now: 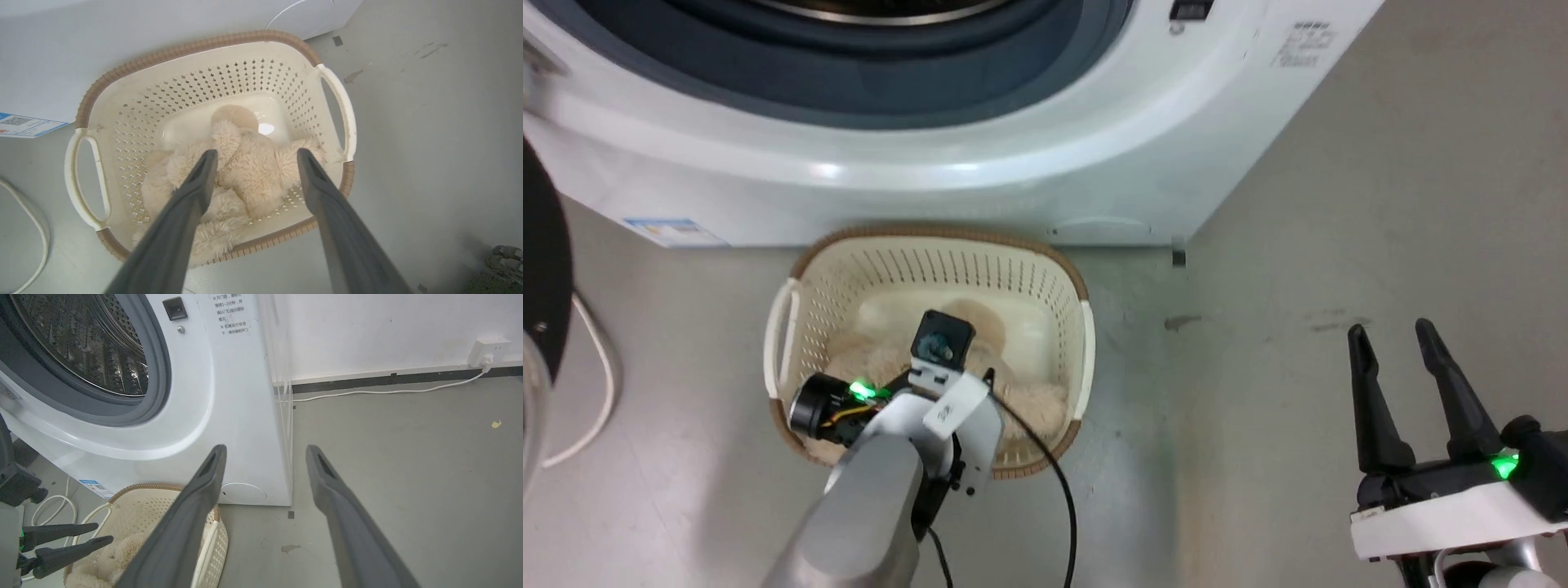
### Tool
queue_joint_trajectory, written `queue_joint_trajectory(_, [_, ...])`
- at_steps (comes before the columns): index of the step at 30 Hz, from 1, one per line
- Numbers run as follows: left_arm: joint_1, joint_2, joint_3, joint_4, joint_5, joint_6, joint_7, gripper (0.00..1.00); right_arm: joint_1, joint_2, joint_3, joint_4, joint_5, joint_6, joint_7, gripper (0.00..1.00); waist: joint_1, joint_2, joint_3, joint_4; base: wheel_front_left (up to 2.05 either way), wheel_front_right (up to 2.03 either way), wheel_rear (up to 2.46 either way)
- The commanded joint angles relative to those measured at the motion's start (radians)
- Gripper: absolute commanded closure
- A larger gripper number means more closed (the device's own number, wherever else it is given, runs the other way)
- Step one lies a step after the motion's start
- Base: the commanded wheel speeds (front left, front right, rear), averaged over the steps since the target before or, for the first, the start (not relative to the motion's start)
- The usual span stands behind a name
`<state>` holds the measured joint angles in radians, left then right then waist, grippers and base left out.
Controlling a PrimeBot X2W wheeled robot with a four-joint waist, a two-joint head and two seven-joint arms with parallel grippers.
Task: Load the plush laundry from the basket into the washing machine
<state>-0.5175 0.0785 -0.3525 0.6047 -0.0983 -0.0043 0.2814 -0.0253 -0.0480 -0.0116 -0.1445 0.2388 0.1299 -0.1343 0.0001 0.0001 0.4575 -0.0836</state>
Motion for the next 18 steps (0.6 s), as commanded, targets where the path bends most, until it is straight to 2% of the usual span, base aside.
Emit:
queue_joint_trajectory(1, [-0.040,0.007,-0.018,0.029,0.004,0.008,0.022,0.00,-0.024,-0.001,0.002,-0.016,0.015,0.000,-0.010,0.00,-0.0001,-0.0001,0.041,-0.005,0.00,0.00,0.00])
queue_joint_trajectory(6, [-0.107,0.021,-0.054,0.083,0.009,0.040,0.094,0.00,-0.027,-0.001,0.005,-0.052,0.034,0.000,-0.020,0.00,-0.0001,-0.0001,0.107,-0.006,0.00,0.00,0.00])
queue_joint_trajectory(13, [-0.203,0.050,-0.102,0.139,0.020,0.106,0.165,0.00,-0.028,-0.001,0.015,-0.092,0.064,0.001,-0.035,0.00,-0.0001,-0.0001,0.194,-0.007,0.00,0.00,0.00])
queue_joint_trajectory(18, [-0.264,0.078,-0.143,0.173,0.029,0.129,0.220,0.00,-0.029,-0.002,0.022,-0.123,0.087,0.001,-0.045,0.00,-0.0001,-0.0001,0.253,-0.009,0.00,0.00,0.00])
